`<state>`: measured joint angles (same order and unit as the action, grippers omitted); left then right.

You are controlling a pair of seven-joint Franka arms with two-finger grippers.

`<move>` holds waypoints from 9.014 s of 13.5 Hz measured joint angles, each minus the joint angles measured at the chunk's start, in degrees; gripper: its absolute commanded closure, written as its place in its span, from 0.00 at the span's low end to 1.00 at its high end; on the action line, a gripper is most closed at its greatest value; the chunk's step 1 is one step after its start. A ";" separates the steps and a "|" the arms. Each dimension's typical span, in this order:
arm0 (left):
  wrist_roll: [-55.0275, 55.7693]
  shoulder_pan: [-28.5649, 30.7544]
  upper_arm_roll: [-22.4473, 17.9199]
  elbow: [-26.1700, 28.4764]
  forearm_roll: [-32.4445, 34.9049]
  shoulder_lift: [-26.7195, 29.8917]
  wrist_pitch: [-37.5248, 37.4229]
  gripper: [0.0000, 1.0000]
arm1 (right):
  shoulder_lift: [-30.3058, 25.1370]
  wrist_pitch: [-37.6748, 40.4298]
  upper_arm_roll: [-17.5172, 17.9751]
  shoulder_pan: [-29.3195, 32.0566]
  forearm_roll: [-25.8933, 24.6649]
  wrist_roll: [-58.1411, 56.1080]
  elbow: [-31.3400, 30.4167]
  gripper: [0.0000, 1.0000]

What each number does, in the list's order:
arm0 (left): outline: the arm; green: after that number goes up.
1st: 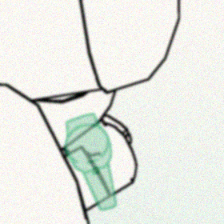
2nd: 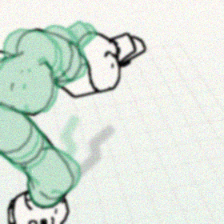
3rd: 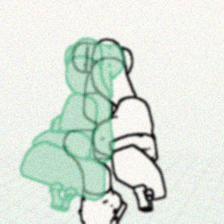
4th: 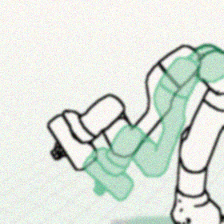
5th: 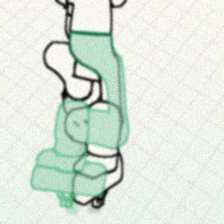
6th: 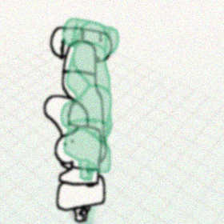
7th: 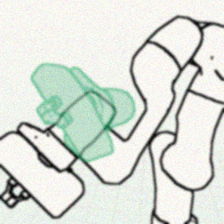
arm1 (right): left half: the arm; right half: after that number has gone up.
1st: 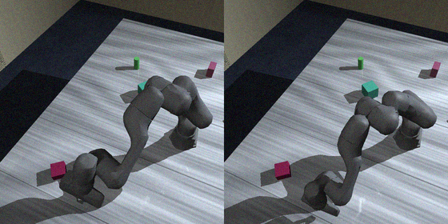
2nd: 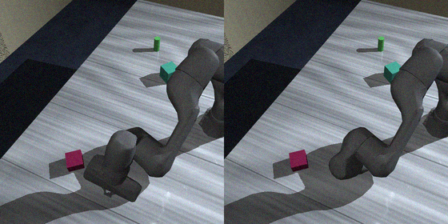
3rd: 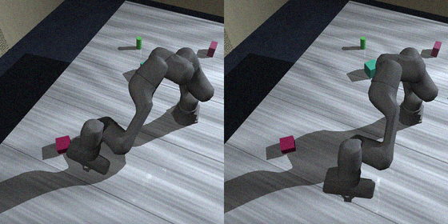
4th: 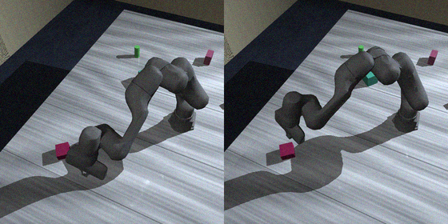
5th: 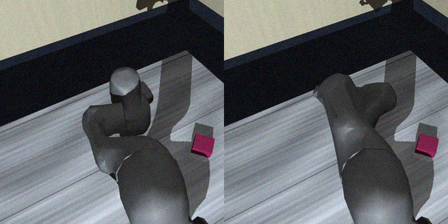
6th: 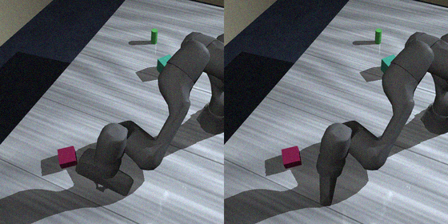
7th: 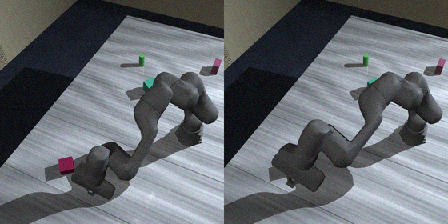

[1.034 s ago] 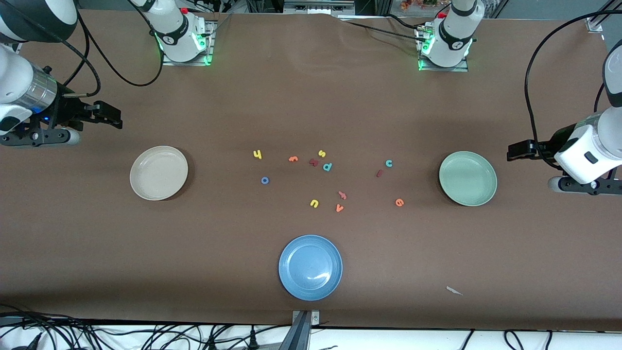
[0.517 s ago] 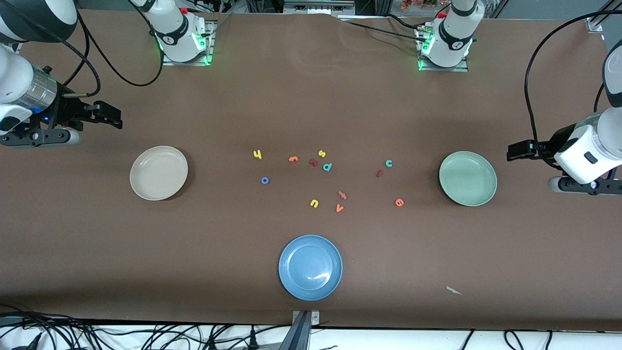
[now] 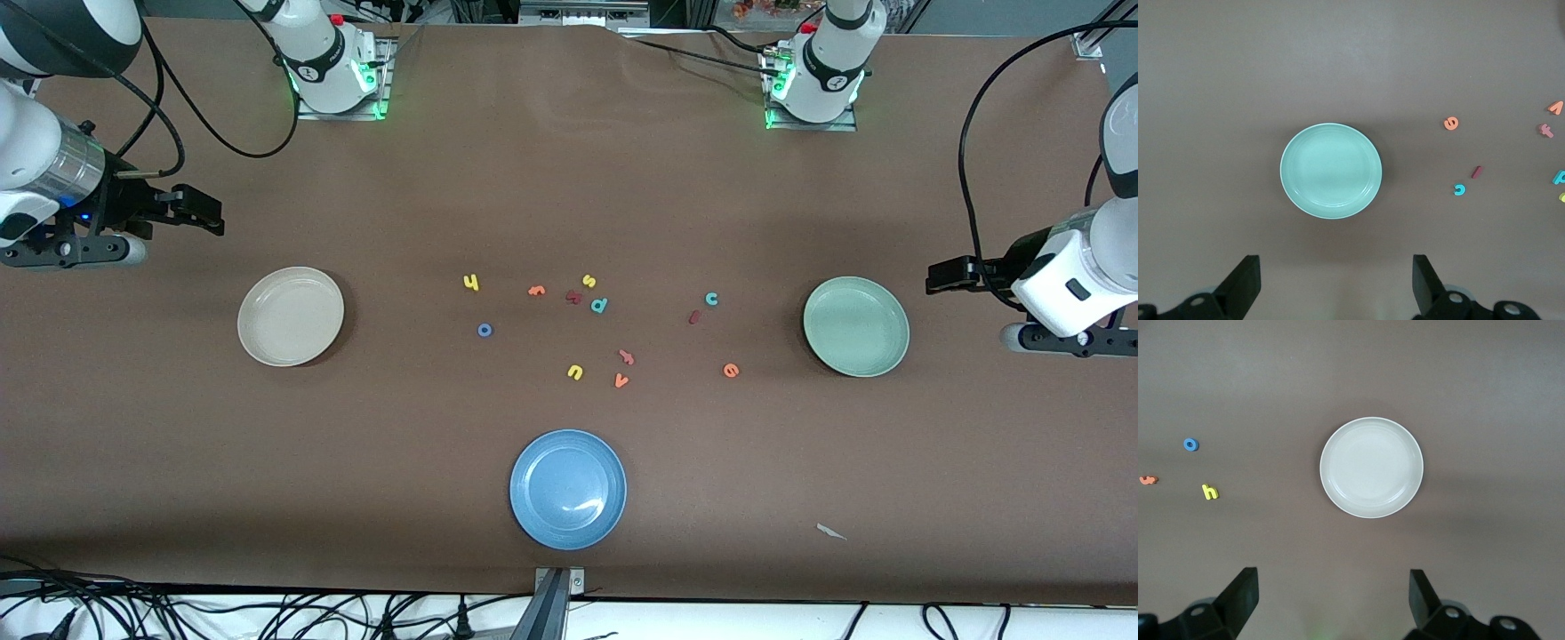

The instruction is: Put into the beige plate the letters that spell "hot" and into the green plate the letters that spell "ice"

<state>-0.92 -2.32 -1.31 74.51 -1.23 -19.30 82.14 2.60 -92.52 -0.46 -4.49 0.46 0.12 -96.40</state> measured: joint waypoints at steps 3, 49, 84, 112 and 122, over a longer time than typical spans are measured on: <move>0.00 -0.04 0.00 0.05 0.00 0.00 -0.11 0.00 | 0.00 0.00 0.01 0.00 0.00 0.00 0.00 0.00; 34.93 -15.31 3.78 38.53 -5.14 -8.33 47.26 0.01 | 0.00 0.54 -0.06 0.02 0.00 0.00 -0.34 0.00; 40.02 -16.38 6.82 50.05 -6.45 -7.01 62.69 0.63 | 0.00 0.84 -0.44 0.03 0.00 -0.01 -0.34 0.00; 6.93 5.27 5.88 30.55 1.96 -11.83 28.41 0.76 | 0.00 0.84 -0.47 0.04 0.00 -0.01 -0.35 0.00; 14.21 4.84 10.43 28.66 -1.41 -7.36 25.37 0.00 | 1.11 0.66 -0.16 -0.05 -0.01 -0.06 -0.11 0.00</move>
<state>13.28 2.51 9.12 103.17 -2.64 -26.66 107.51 3.71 -91.86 -0.62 -4.54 0.45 0.06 -96.51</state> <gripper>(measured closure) 0.004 0.000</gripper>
